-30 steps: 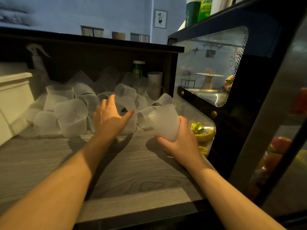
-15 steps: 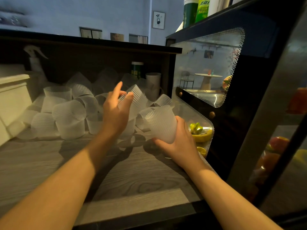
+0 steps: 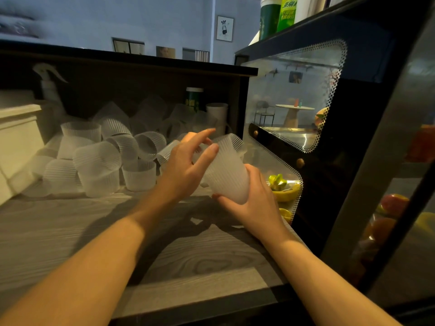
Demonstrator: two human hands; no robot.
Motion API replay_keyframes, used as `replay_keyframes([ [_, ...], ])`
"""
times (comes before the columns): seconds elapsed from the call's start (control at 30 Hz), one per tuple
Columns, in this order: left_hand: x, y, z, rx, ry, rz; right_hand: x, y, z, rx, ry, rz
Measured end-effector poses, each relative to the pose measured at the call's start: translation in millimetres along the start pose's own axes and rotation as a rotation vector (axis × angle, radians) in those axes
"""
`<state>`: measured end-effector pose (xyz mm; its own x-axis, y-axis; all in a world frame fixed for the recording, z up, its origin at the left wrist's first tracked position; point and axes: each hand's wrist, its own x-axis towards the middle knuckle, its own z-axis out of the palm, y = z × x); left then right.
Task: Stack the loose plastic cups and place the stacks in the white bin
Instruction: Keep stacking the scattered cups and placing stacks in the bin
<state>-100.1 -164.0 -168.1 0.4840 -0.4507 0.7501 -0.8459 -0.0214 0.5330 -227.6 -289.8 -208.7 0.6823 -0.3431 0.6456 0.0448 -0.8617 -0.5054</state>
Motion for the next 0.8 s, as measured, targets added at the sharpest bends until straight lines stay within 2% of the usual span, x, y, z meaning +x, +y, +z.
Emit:
replay_keyframes([
  [0.17,-13.2,11.9,21.9,0.039,-0.224,0.013,-0.3,3.9,-2.5,0.043,0.024,0.033],
  [0.27,-13.6,14.1,24.7,0.055,-0.219,0.004,0.4,5.8,-1.6,0.061,0.036,0.052],
  [0.33,-13.9,11.3,23.2,0.040,-0.137,-0.025,0.6,5.1,-0.1,0.044,0.044,0.055],
  [0.4,-11.8,5.6,19.9,0.096,0.013,-0.080,1.3,6.0,1.0,0.035,0.064,0.072],
  [0.5,-4.2,-9.6,5.2,0.372,0.236,-0.123,1.9,9.0,0.8,0.033,0.081,0.093],
  [0.6,-1.9,-25.0,-12.8,0.580,0.333,-0.142,2.2,9.5,1.3,0.026,0.068,0.093],
  [0.67,-1.8,-31.4,-20.8,0.668,0.274,-0.232,2.3,9.9,1.5,0.026,0.064,0.096],
  [0.73,-1.8,-36.8,-24.0,0.776,0.140,-0.341,2.6,10.4,1.5,0.024,0.068,0.103],
  [0.8,-2.9,-38.5,-23.7,0.844,0.042,-0.365,2.9,10.1,1.6,0.021,0.067,0.108],
])
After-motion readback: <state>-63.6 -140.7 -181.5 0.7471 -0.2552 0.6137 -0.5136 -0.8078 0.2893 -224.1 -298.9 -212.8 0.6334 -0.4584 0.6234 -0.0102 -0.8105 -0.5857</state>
